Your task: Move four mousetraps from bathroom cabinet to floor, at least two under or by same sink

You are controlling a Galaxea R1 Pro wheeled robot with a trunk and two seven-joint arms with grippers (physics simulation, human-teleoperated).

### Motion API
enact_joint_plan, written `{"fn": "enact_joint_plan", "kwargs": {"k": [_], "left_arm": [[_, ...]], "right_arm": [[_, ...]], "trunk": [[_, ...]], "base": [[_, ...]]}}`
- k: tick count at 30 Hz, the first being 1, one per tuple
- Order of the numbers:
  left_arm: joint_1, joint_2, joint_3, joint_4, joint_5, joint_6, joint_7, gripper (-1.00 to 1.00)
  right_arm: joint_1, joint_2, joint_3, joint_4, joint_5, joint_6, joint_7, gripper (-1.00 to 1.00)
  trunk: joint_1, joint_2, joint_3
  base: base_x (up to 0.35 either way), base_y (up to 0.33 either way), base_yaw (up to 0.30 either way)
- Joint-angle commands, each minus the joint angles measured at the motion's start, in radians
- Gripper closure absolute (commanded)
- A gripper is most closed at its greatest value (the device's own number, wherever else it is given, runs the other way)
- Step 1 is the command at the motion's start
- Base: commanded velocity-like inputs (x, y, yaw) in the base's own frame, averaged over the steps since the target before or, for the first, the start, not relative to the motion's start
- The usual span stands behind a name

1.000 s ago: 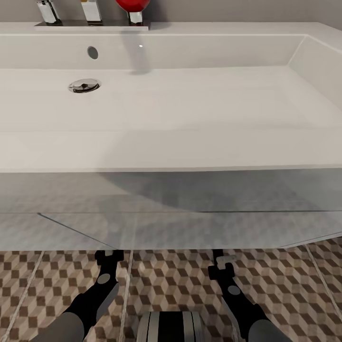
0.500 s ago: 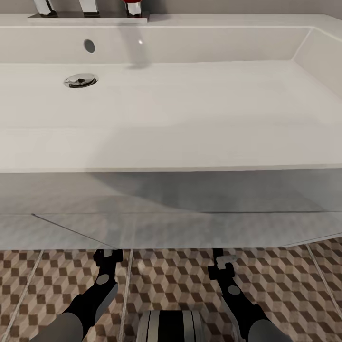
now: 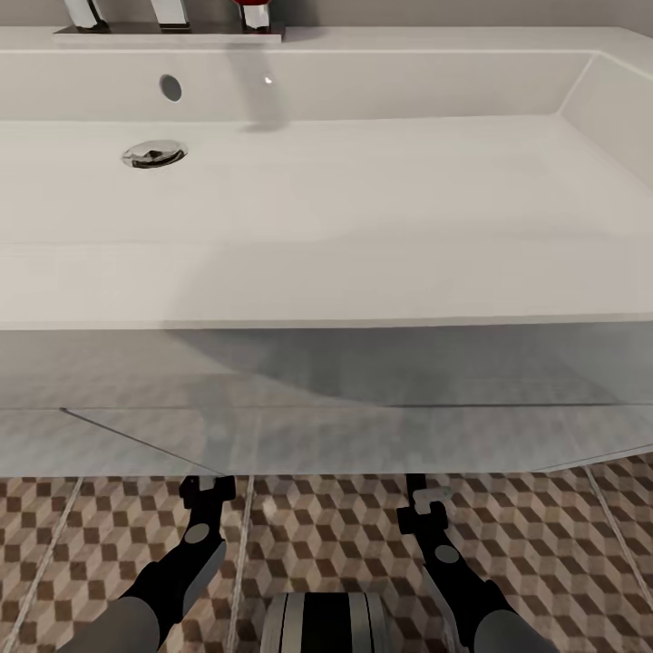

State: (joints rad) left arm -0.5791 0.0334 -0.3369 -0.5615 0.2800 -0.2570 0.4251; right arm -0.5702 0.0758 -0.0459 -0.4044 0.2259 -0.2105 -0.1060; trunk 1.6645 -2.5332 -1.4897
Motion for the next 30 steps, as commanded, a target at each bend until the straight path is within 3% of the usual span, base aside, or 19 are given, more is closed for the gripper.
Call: {"fn": "enact_joint_plan", "kwargs": {"k": [1,30], "left_arm": [[-0.001,0.000,-0.009,0.000,0.007,-0.004,0.009,1.00],[-0.001,0.003,-0.011,-0.005,0.004,-0.005,-0.005,1.00]], "right_arm": [[0.000,0.001,-0.005,0.001,0.010,-0.003,-0.003,1.00],[-0.063,0.001,-0.005,-0.024,0.007,-0.001,-0.003,1.00]], "trunk": [[0.000,0.000,-0.001],[0.000,0.000,-0.001]], "base": [[0.000,0.000,0.000],[0.000,0.000,0.000]]}}
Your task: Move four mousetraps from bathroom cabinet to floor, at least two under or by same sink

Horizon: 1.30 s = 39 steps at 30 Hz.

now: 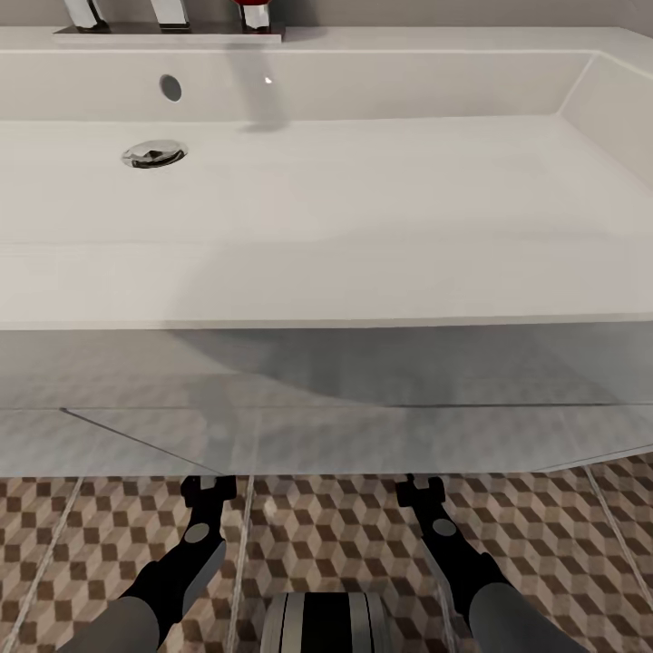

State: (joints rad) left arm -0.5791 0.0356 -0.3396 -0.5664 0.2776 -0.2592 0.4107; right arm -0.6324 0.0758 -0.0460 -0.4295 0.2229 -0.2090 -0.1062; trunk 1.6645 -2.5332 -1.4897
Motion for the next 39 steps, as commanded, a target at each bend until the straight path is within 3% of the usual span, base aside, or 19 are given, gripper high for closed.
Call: {"fn": "enact_joint_plan", "kwargs": {"k": [1,17,39], "left_arm": [[-0.001,0.001,-0.009,-0.001,0.007,-0.003,0.009,1.00],[-0.001,0.008,-0.007,-0.015,0.005,-0.004,0.010,1.00],[-0.001,-0.001,-0.008,-0.016,0.012,-0.007,-0.012,1.00]], "right_arm": [[-0.001,0.001,-0.005,0.002,0.010,-0.003,-0.003,1.00],[-0.001,0.001,-0.005,0.003,0.010,-0.003,-0.003,1.00],[-0.001,0.001,-0.005,0.001,0.012,-0.004,-0.003,1.00]], "trunk": [[0.000,0.000,-0.001],[0.000,0.000,-0.001],[0.000,0.000,-0.001]], "base": [[0.000,0.000,0.000],[0.000,0.000,0.000],[0.000,0.000,0.000]]}}
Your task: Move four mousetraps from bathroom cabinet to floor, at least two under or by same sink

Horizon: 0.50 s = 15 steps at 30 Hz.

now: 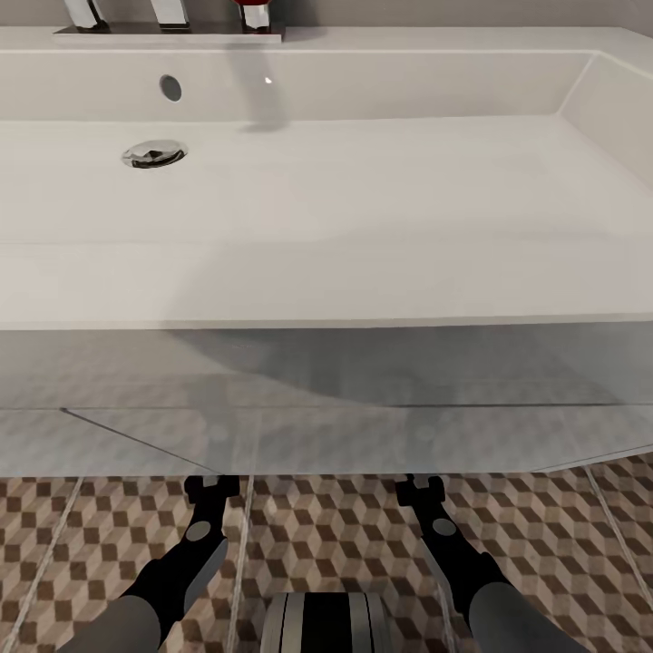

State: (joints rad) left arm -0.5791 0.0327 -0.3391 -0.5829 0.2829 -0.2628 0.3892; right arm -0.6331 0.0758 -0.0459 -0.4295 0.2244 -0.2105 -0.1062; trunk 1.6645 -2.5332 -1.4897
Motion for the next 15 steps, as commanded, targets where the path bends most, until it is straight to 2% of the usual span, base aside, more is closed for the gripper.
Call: {"fn": "enact_joint_plan", "kwargs": {"k": [1,15], "left_arm": [[-0.001,0.001,-0.008,0.000,0.007,-0.003,0.009,1.00],[-0.001,0.004,-0.012,-0.011,0.000,-0.002,0.008,1.00]], "right_arm": [[-0.001,0.001,-0.005,0.001,0.010,-0.003,-0.003,1.00],[-0.001,0.001,-0.005,0.000,0.012,-0.003,-0.003,1.00]], "trunk": [[0.000,0.000,-0.001],[0.000,0.000,-0.001]], "base": [[0.000,0.000,0.000],[0.000,0.000,0.000]]}}
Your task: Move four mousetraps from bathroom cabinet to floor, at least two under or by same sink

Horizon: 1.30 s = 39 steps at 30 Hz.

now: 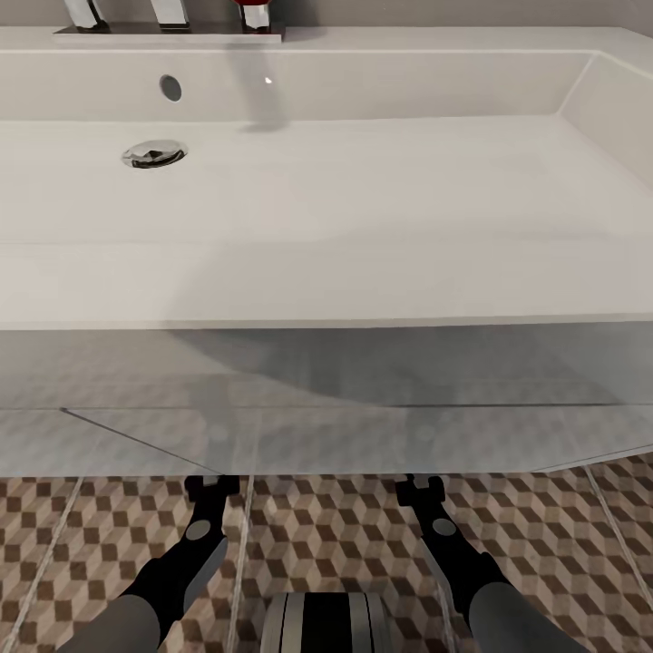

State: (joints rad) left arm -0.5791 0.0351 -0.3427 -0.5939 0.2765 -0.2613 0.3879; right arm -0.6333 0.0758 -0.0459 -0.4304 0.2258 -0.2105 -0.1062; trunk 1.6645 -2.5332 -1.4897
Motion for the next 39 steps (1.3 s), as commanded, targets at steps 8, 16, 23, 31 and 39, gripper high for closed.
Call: {"fn": "enact_joint_plan", "kwargs": {"k": [8,16,23,31,39], "left_arm": [[-0.001,0.001,-0.009,-0.007,0.006,-0.003,0.009,1.00],[-0.001,0.001,-0.008,-0.007,0.006,-0.001,0.011,1.00],[-0.001,0.000,-0.008,-0.006,0.004,-0.001,0.010,1.00],[-0.001,0.000,-0.008,-0.006,0.004,-0.001,0.010,1.00],[-0.001,-0.001,-0.007,-0.005,0.004,-0.001,0.010,1.00]], "right_arm": [[-0.001,0.001,-0.005,0.000,0.011,-0.003,-0.003,1.00],[-0.001,0.001,-0.003,-0.009,0.012,-0.003,-0.003,1.00],[-0.001,0.001,-0.004,-0.030,0.012,-0.003,-0.003,1.00],[-0.001,0.001,-0.005,-0.039,0.011,-0.002,-0.003,1.00],[-0.001,0.001,-0.005,-0.039,0.010,-0.002,-0.003,1.00]], "trunk": [[0.000,0.000,-0.001],[0.000,0.000,-0.001],[0.000,0.000,-0.001],[0.000,0.000,-0.001],[0.000,0.000,-0.001]], "base": [[0.000,0.000,0.000],[0.000,0.000,0.000],[0.000,0.000,0.000],[0.000,0.000,0.000],[0.000,0.000,0.000]]}}
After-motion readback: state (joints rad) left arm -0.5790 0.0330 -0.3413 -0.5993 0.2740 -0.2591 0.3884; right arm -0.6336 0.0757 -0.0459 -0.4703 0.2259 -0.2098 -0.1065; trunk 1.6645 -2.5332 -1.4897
